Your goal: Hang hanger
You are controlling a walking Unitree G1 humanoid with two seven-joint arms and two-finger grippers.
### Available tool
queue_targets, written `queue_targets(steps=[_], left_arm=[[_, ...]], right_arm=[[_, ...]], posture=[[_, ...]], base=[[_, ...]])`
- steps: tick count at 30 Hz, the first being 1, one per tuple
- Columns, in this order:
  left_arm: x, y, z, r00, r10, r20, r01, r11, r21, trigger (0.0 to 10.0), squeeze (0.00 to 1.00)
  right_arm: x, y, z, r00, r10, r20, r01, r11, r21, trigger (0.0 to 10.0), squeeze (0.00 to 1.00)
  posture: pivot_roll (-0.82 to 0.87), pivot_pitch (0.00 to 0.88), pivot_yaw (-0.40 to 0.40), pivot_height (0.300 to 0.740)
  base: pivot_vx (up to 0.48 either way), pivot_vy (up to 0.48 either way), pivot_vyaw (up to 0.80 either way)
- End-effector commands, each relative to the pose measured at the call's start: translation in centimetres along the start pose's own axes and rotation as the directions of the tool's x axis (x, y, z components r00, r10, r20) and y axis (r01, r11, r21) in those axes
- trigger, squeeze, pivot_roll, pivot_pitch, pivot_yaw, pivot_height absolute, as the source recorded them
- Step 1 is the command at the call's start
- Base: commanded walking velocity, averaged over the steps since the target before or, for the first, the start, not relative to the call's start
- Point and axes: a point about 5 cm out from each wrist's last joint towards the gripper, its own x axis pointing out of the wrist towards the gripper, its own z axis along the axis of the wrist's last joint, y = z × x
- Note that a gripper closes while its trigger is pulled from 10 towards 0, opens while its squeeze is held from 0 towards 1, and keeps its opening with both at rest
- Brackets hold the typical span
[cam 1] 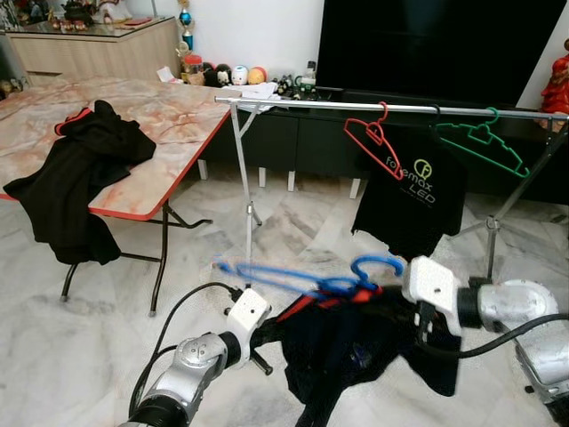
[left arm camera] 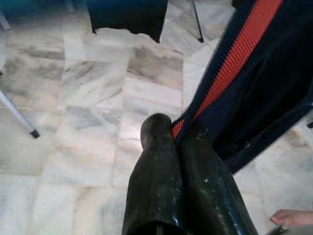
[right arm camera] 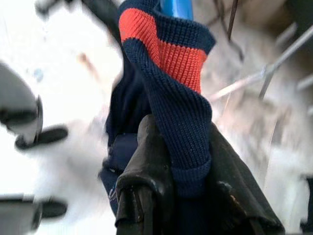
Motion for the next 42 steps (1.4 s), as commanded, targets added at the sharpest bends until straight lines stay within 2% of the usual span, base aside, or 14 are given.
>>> queue_targets(steps=[1, 4, 5, 7, 10, 14, 18, 23, 25, 36, 37, 41, 42], left_arm=[[-0.4, 0.4, -0.7, 0.999, 0.027, -0.03, -0.027, 1.0, -0.001, 0.0, 0.0], [-0.4, 0.4, -1.0, 0.999, 0.032, -0.038, -0.032, 0.999, -0.002, 0.0, 0.0], [-0.5, 0.4, -1.2, 0.998, 0.035, -0.044, -0.035, 0.999, -0.001, 0.0, 0.0], [-0.5, 0.3, -1.3, 0.998, 0.037, -0.051, -0.037, 0.999, 0.002, 0.0, 0.0], [-0.5, 0.4, -1.4, 0.998, 0.036, -0.055, -0.036, 0.999, 0.004, 0.0, 0.0], [-0.5, 0.3, -1.4, 0.998, 0.036, -0.059, -0.036, 0.999, 0.005, 0.0, 0.0], [-0.5, 0.3, -1.4, 0.997, 0.037, -0.062, -0.037, 0.999, 0.005, 0.0, 0.0], [-0.6, 0.4, -1.6, 0.997, 0.036, -0.07, -0.036, 0.999, 0.006, 0.0, 0.0], [-0.7, 0.4, -1.7, 0.996, 0.037, -0.075, -0.037, 0.999, 0.01, 0.0, 0.0], [-0.7, 0.7, -1.4, 0.997, 0.04, -0.072, -0.039, 0.999, 0.018, 0.0, 0.0], [-0.7, 0.7, -1.3, 0.997, 0.034, -0.072, -0.033, 0.999, 0.022, 0.0, 0.0], [-0.8, 0.8, -1.3, 0.997, 0.025, -0.079, -0.022, 0.999, 0.037, 0.0, 0.0], [-0.8, 0.8, -1.3, 0.996, 0.022, -0.083, -0.018, 0.999, 0.041, 0.0, 0.0]], right_arm=[[-1.2, -1.0, -0.3, 0.998, -0.06, -0.024, 0.06, 0.998, -0.014, 0.0, 0.0], [-1.7, -1.4, -0.9, 0.996, -0.091, -0.008, 0.092, 0.995, 0.033, 0.0, 0.0], [-2.2, -1.2, -1.3, 0.997, -0.075, 0.02, 0.073, 0.994, 0.086, 0.0, 0.0], [-2.9, -0.6, -2.1, 1.0, -0.013, 0.008, 0.012, 0.996, 0.089, 0.0, 0.0], [-3.6, -0.5, -3.1, 0.999, 0.004, -0.037, 0.0, 0.995, 0.102, 0.0, 0.0], [-4.4, -0.2, -3.9, 0.998, 0.033, -0.048, -0.026, 0.991, 0.133, 0.0, 0.0], [-5.3, 0.0, -5.3, 0.99, 0.058, -0.13, -0.039, 0.989, 0.141, 0.0, 0.0], [-6.2, 0.0, -6.7, 0.958, 0.071, -0.28, -0.041, 0.993, 0.109, 0.0, 0.0], [-6.5, 0.4, -7.6, 0.925, 0.095, -0.368, -0.07, 0.994, 0.081, 0.0, 0.0], [-5.6, 0.6, -8.5, 0.876, 0.067, -0.479, -0.075, 0.997, 0.001, 0.0, 0.0], [-5.3, 0.4, -8.6, 0.865, 0.037, -0.5, -0.059, 0.998, -0.028, 0.0, 0.0], [-4.5, 0.1, -8.3, 0.873, -0.018, -0.488, -0.012, 0.998, -0.058, 0.0, 0.0], [-4.3, -0.2, -8.5, 0.856, -0.062, -0.512, 0.019, 0.996, -0.09, 0.0, 0.0]], posture=[[-0.06, 0.0, -0.034, 0.74], [-0.06, 0.0, -0.034, 0.74], [-0.06, 0.006, -0.031, 0.74], [-0.06, 0.008, -0.027, 0.74], [-0.06, 0.01, -0.024, 0.74], [-0.06, 0.012, -0.024, 0.74], [-0.06, 0.014, -0.021, 0.74], [-0.06, 0.017, -0.018, 0.74], [-0.06, 0.019, -0.016, 0.74], [-0.05, 0.02, -0.01, 0.74], [-0.05, 0.02, -0.009, 0.74], [-0.05, 0.02, -0.007, 0.74], [-0.06, 0.018, -0.01, 0.74]], base=[[0.0, 0.0, 0.0], [0.0, 0.0, 0.0], [0.0, 0.0, 0.0], [0.0, 0.0, 0.0], [0.0, 0.0, 0.0], [0.0, 0.0, 0.0], [0.0, 0.0, 0.0], [0.0, 0.0, 0.0], [0.0, 0.0, 0.0], [0.0, 0.0, 0.0], [0.0, 0.0, 0.0], [0.0, 0.0, 0.0], [0.0, 0.0, 0.0]])
